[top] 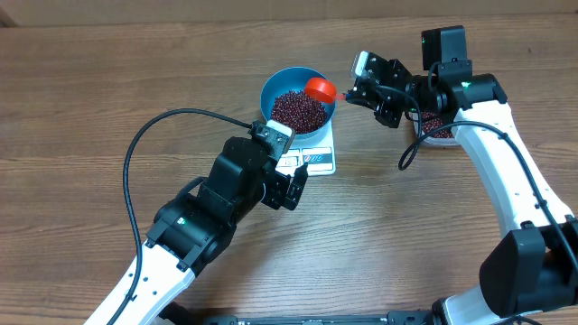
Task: Scoop item into bowl and weigh 150g on scale
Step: 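Lower and tip the red scoop further into the teal bowl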
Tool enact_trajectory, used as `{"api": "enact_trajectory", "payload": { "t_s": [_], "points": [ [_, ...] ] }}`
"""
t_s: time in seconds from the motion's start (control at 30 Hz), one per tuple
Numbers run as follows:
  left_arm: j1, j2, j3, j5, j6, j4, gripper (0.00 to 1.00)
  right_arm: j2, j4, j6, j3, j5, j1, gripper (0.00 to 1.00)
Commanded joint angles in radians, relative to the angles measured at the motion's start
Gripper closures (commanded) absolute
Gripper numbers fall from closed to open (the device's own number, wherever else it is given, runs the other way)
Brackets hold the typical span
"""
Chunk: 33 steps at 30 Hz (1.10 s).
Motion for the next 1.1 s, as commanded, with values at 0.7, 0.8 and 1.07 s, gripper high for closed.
{"api": "enact_trajectory", "payload": {
  "t_s": [0.7, 0.8, 1.07],
  "points": [
    [0.004, -0.002, -0.006, -0.002, 0.008, 0.004, 0.0, 0.045, 0.035, 0.026, 0.019, -0.085, 0.047, 0.96],
    [0.004, -0.002, -0.006, -0.002, 0.008, 0.004, 0.01, 0.066, 0.074, 0.08, 0.019, -0.064, 0.072, 0.96],
    [0.004, -0.002, -0.006, -0.002, 0.008, 0.003, 0.01, 0.101, 0.15, 0.207, 0.019, 0.026, 0.097, 0.96]
  ]
}}
